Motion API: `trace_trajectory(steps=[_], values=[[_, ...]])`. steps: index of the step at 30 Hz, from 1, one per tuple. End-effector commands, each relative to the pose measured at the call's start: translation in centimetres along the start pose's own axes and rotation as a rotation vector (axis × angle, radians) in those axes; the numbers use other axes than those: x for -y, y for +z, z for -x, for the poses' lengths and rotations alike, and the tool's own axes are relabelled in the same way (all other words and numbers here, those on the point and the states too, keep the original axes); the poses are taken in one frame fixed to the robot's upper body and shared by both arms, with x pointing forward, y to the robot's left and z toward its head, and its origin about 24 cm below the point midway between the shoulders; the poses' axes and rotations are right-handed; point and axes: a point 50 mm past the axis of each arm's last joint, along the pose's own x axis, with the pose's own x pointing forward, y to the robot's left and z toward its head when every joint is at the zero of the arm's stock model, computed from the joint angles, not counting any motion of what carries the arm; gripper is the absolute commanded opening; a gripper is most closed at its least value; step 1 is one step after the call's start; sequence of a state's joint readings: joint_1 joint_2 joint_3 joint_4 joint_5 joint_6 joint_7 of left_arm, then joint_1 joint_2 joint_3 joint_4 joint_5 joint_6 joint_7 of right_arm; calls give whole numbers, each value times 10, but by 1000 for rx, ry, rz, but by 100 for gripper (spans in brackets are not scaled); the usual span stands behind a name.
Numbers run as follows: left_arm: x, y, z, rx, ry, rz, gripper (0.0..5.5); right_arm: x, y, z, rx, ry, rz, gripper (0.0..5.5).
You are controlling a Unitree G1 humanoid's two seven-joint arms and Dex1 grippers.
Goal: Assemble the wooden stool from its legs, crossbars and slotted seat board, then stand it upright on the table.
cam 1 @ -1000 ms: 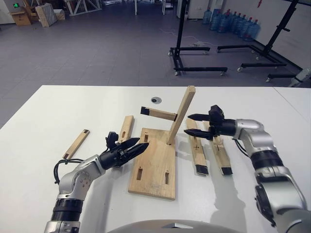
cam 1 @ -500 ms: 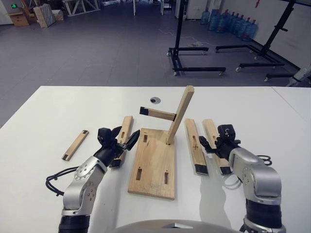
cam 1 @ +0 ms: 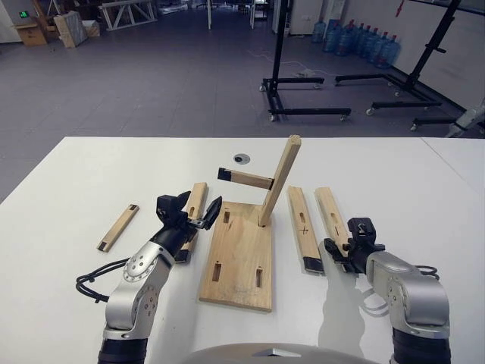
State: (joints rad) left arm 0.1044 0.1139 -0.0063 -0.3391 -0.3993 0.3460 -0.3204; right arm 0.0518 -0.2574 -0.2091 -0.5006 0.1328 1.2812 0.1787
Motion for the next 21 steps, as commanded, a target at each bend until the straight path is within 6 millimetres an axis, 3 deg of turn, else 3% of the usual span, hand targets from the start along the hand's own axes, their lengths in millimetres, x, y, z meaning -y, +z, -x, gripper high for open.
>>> trace_trajectory(steps=[1, 8, 14, 17, 18, 21], values=[[-5, 3, -6, 18, 60, -30, 511, 3, -22, -6, -107, 1, -33, 326], [-12, 5, -13, 33, 92, -38, 511, 4, -26, -14, -109, 17, -109, 201], [-23, 8, -15, 65, 132, -26, 511, 7, -13, -20, -36, -3, -131, 200], [-28, 19, -17, 125, 90, 63, 511, 17, 39, -18, 315, 21, -144, 200], [-27, 25, -15, 150, 33, 101, 511, 22, 67, -10, 512, 57, -133, 200], [-26, 45, -6, 249, -163, 281, 511, 30, 126, 24, 901, 290, -155, 200]])
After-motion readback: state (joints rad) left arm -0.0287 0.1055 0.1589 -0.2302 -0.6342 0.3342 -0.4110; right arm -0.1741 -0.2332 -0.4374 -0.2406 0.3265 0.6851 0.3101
